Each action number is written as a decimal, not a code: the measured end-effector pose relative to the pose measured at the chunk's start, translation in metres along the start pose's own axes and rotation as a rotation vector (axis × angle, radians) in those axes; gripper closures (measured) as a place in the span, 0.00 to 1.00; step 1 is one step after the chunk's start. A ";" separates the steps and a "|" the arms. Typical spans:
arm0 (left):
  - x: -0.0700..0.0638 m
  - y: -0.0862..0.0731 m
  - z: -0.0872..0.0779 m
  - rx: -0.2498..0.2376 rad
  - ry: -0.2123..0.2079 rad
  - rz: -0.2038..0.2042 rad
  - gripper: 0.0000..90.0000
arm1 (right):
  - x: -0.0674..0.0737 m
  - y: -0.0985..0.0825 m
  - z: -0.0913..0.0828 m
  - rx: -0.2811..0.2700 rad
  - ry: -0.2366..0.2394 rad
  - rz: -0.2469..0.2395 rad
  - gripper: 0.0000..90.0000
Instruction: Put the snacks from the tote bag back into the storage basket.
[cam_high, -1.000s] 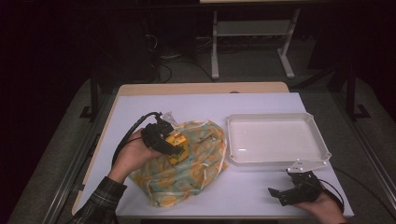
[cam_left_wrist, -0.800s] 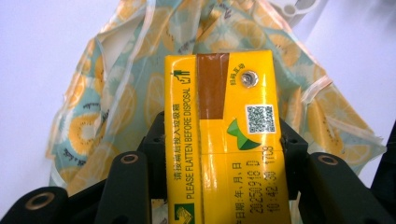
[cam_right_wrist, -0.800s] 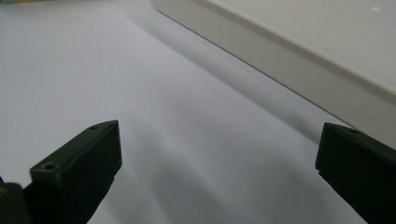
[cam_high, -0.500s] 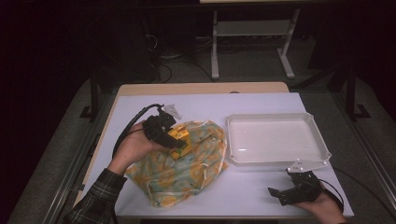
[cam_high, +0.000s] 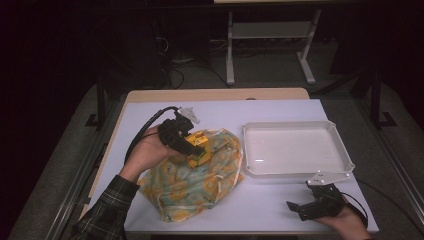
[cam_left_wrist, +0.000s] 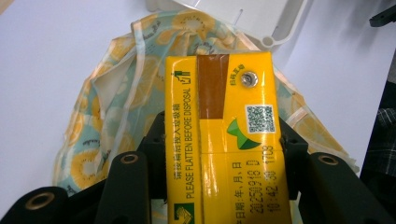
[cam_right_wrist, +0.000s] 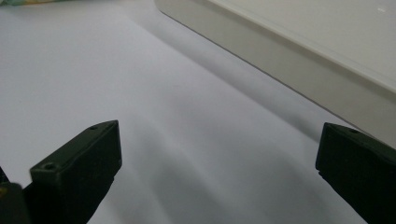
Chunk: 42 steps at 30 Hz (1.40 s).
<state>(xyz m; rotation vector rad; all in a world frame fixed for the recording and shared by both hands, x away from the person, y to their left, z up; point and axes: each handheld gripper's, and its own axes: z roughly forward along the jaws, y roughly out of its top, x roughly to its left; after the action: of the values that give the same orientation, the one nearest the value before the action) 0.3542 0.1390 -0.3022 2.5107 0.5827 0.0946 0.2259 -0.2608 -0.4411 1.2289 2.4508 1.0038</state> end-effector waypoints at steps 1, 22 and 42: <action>-0.001 0.002 0.001 -0.004 -0.002 0.000 0.57 | 0.000 0.000 0.000 0.000 0.001 0.000 0.00; -0.012 0.039 0.011 -0.013 -0.027 0.098 0.57 | 0.001 0.000 0.000 -0.002 0.006 -0.003 0.00; -0.024 0.077 0.033 -0.042 -0.096 0.203 0.57 | 0.002 0.000 -0.001 -0.007 0.013 -0.001 0.00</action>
<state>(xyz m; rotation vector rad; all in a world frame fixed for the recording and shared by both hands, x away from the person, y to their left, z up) 0.3687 0.0548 -0.2878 2.5108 0.2830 0.0615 0.2245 -0.2599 -0.4406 1.2233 2.4556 1.0225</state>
